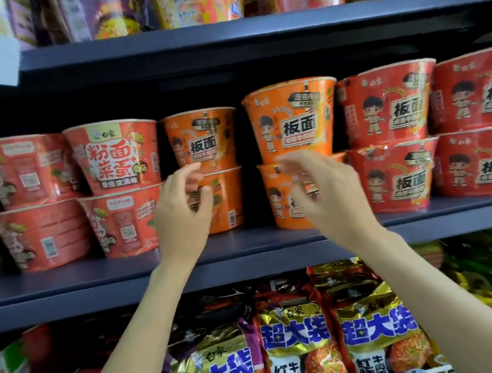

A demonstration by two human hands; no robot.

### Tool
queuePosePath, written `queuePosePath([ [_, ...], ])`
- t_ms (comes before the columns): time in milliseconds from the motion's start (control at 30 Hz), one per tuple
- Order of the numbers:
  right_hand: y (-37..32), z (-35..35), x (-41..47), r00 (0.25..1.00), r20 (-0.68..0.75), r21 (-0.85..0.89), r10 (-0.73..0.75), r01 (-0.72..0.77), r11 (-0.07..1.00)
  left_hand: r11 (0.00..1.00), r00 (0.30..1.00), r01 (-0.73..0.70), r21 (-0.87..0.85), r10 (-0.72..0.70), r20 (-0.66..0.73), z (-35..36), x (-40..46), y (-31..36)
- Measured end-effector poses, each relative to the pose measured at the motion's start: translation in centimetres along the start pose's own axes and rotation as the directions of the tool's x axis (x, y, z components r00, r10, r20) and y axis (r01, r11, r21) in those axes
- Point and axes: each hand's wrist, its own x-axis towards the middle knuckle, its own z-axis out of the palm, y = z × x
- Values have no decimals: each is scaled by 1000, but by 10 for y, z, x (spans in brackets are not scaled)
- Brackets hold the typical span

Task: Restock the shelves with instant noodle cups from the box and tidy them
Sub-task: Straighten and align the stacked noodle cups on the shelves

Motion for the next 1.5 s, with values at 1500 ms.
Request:
queuePosePath([
  [1500,-42,80,69,911,191,-6,365,-371,929,873,867,359,-330,-181,465,-37,65,-1],
])
